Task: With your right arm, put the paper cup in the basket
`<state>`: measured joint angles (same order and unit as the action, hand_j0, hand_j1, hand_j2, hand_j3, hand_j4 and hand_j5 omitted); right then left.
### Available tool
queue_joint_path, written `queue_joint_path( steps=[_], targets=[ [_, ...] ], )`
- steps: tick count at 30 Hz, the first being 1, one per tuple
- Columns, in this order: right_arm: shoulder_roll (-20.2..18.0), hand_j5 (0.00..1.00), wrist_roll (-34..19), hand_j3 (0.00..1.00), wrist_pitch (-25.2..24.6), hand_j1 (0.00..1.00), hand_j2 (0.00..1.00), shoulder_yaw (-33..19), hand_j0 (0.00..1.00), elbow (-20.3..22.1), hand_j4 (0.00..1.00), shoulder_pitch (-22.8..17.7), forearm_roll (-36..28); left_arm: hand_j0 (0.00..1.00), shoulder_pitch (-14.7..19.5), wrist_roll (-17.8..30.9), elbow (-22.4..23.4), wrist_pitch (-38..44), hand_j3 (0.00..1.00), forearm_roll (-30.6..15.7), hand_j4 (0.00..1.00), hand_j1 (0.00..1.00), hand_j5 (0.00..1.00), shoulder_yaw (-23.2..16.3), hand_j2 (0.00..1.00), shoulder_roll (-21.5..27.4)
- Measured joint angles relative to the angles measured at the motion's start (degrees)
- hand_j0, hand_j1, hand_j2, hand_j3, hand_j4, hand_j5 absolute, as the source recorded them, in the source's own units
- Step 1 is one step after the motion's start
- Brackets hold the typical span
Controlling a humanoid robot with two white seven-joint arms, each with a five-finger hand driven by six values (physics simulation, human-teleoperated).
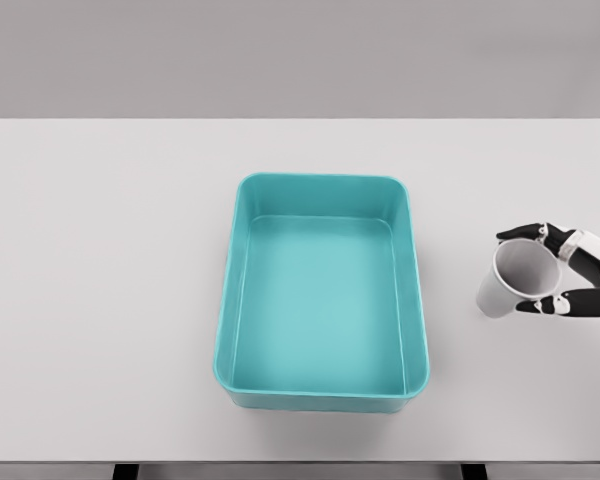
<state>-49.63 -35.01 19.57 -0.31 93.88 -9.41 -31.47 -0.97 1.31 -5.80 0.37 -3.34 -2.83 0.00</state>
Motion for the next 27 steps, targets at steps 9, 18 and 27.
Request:
queue_joint_path(
  steps=[9,18,27],
  targets=[
    [0.20,0.75,0.00,0.75,-0.59,0.75,0.75,-0.29,0.75,0.89,0.75,2.99,-0.21,1.00,0.00,0.00,0.00,0.00,1.00,0.00,1.00,1.00,1.00,0.00,1.00,0.00],
    [1.08,0.75,0.00,0.75,-0.87,0.75,0.75,-0.24,0.75,1.17,0.75,4.83,-0.24,1.00,0.00,0.00,0.00,0.01,1.00,0.00,1.00,1.00,1.00,0.01,1.00,0.00],
    [3.16,0.75,0.00,0.75,-1.36,0.75,0.75,-0.15,0.75,1.91,0.75,6.50,-0.21,1.00,0.00,0.00,0.00,-0.01,1.00,0.00,1.00,1.00,1.00,0.01,1.00,0.00]
  ],
)
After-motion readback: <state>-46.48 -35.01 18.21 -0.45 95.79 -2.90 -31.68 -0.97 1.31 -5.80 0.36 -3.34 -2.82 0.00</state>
